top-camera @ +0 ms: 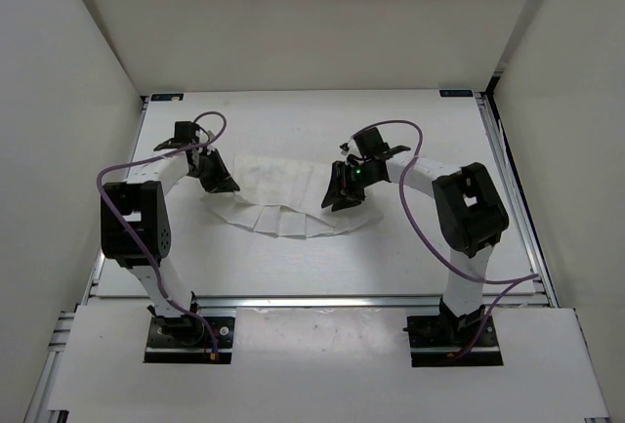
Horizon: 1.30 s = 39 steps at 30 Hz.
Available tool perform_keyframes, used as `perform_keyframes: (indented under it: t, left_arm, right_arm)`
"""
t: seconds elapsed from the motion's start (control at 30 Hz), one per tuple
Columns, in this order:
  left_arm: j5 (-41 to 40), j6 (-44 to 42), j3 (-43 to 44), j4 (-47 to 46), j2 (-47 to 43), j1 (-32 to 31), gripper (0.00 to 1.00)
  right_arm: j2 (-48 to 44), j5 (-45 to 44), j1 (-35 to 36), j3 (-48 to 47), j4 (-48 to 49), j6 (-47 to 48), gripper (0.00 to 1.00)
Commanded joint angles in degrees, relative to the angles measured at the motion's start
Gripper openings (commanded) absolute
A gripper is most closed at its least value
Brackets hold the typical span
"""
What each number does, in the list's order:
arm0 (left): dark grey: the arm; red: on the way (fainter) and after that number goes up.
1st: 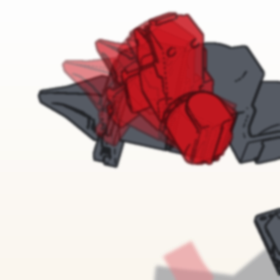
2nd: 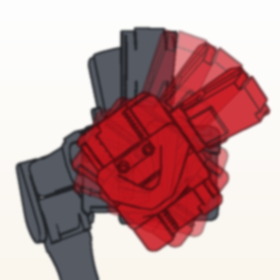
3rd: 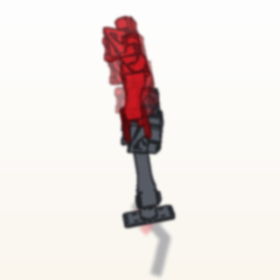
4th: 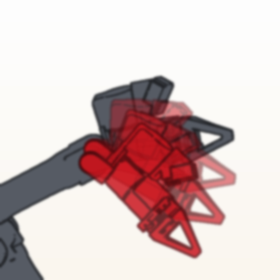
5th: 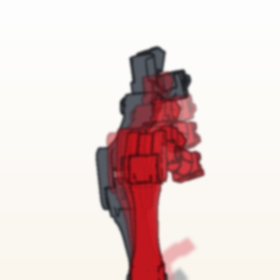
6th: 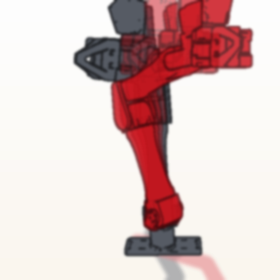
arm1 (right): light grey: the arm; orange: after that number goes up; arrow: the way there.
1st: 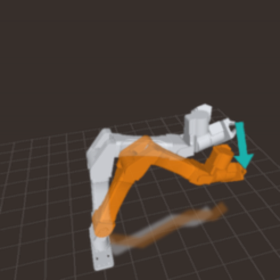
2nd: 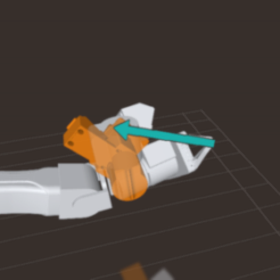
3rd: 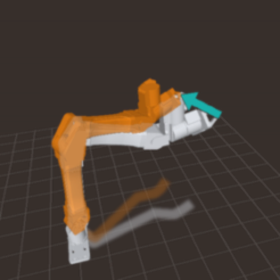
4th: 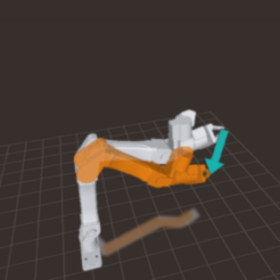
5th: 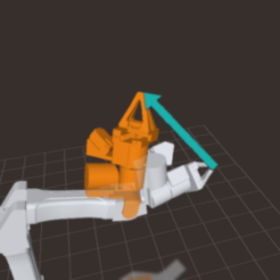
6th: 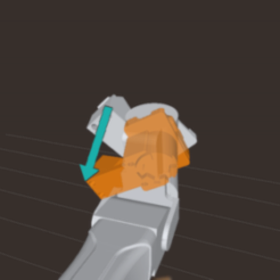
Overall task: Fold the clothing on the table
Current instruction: Fold the skirt
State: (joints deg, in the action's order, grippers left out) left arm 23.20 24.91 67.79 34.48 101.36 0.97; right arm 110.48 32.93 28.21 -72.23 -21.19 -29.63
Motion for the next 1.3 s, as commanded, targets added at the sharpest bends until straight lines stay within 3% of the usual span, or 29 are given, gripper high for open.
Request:
perform_keyframes:
  t: [0.0,0.2,0.57,1.07,1.27]
  left_arm:
    - [1.32,-0.21,-1.43,-1.08,-3.71,-0.18,0.0]
    - [2.28,-0.29,-3.1,-1.44,-4.33,-0.18,0.0]
    - [2.81,-0.47,-3.81,-2.22,-3.89,0.08,0.0]
    - [4.04,-0.38,-4.78,-2.75,-4.07,-0.01,0.0]
    - [3.87,-0.47,-5.3,-3.01,-4.59,0.08,0.0]
  right_arm:
    - [-0.08,-1.98,0.88,-0.98,-0.07,-1.93,0.46]
    - [-3.16,-6.65,1.15,1.03,-5.35,-2.8,0.42]
    - [-5.71,-8.14,-0.52,7.71,-5.18,-4.04,0.4]
    - [-6.06,-6.03,-2.63,10.35,4.84,-7.46,0.35]
    - [-5.36,-3.84,-3.33,12.19,9.31,-8.25,0.26]
